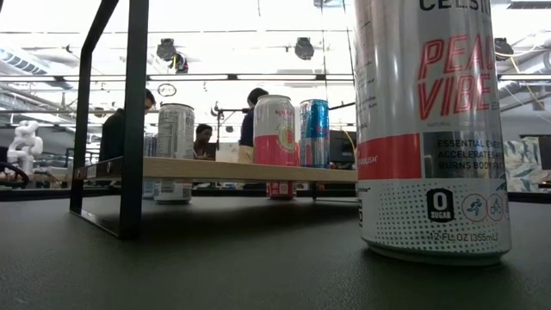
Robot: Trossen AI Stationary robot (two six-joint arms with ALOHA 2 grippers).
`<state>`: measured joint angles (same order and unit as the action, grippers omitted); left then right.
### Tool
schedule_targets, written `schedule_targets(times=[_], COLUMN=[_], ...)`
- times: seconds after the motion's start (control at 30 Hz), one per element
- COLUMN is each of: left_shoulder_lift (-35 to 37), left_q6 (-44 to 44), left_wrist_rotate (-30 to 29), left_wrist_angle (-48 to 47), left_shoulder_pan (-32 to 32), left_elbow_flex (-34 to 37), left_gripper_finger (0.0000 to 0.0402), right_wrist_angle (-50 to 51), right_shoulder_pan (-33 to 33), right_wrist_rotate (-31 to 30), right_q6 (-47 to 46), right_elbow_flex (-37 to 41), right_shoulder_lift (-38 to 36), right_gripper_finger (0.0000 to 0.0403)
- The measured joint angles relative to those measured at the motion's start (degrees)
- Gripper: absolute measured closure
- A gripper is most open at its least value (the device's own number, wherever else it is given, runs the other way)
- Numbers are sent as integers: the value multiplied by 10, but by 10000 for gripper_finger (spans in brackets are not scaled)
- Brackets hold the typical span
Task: Place canned beverage on shelf
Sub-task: Put the bottom pink soda can on the shelf aligned with the other pink soda can
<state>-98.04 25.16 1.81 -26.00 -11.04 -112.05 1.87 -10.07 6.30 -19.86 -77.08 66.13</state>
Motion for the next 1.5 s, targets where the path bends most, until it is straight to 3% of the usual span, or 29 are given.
schedule_targets(times=[0.33,0.53,0.63,1.07,1.37,1.5], left_shoulder_lift=[11,21,10,-57,-70,-69], left_q6=[45,27,11,15,8,-5], left_wrist_rotate=[27,-5,-8,124,115,96], left_wrist_angle=[-33,-64,-34,106,90,93], left_shoulder_pan=[-4,-2,-2,29,27,23], left_elbow_flex=[0,0,0,0,0,0], left_gripper_finger=[13,13,13,13,13,31], right_wrist_angle=[-1,-4,-7,-15,-14,-14], right_shoulder_pan=[0,1,1,-2,-1,-2], right_wrist_rotate=[20,27,28,60,59,59], right_q6=[-17,-17,-15,-34,-35,-34], right_elbow_flex=[0,0,0,0,0,0], right_shoulder_lift=[-5,-10,-10,-10,-10,-10], right_gripper_finger=[120,120,120,120,120,120])
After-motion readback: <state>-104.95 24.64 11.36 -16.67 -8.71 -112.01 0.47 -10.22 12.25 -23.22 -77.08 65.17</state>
